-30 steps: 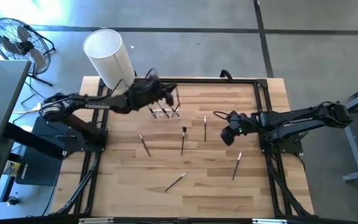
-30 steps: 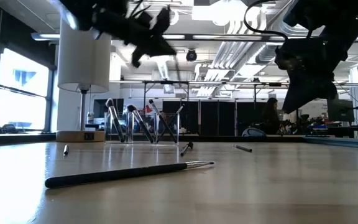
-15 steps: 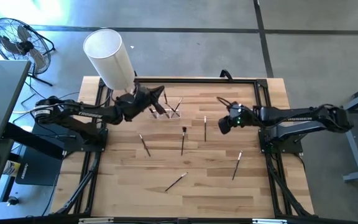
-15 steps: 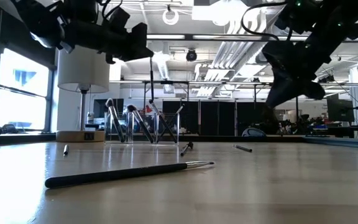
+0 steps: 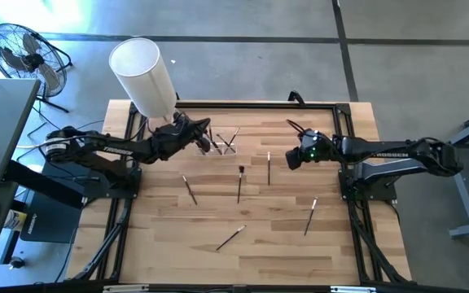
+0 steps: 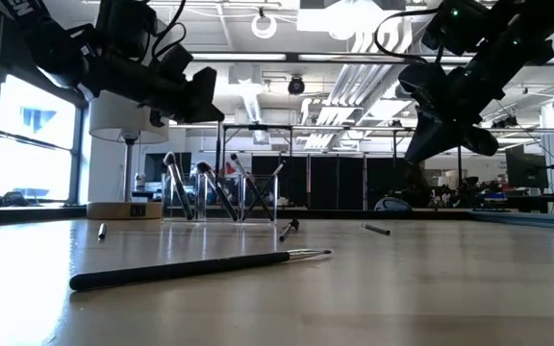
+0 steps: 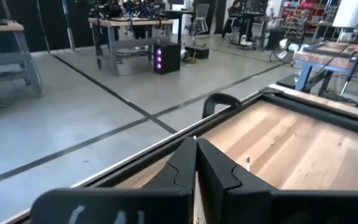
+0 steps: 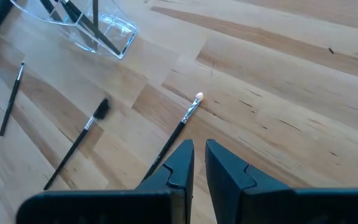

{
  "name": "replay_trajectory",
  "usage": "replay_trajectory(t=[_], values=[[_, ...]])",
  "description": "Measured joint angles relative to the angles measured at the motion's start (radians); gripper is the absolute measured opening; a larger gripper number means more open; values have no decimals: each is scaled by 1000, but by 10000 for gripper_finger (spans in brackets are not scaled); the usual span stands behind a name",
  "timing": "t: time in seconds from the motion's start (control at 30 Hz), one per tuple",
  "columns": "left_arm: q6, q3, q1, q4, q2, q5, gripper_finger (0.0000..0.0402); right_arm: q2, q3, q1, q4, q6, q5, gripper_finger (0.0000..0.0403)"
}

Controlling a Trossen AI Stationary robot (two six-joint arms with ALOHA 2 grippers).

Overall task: Pick & Place Makeup Supplies
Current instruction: Put the black makeup brush into the transparent organizer

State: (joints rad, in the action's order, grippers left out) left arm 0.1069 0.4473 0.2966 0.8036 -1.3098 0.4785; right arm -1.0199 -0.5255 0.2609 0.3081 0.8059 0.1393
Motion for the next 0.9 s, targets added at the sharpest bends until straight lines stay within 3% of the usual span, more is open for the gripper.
replay_trajectory(t=[0.3, 0.4, 0.57, 0.7, 0.8, 0.9], values=[[59, 1, -2, -26, -50, -16, 23, 0, 0, 1, 0, 0, 0, 32], [109, 7, -2, -66, -50, -71, 42, 0, 0, 1, 0, -2, 0, 30], [127, 40, -2, -127, -51, -76, 82, 0, 0, 1, 0, -26, 0, 30], [121, 106, -2, -126, -51, -84, 106, 0, 0, 1, 0, -29, 2, 30], [78, 178, -3, -132, -51, -145, 112, 0, 0, 1, 0, -52, 2, 30], [81, 288, -27, -283, -51, -157, 109, 0, 0, 1, 0, -77, 2, 30]])
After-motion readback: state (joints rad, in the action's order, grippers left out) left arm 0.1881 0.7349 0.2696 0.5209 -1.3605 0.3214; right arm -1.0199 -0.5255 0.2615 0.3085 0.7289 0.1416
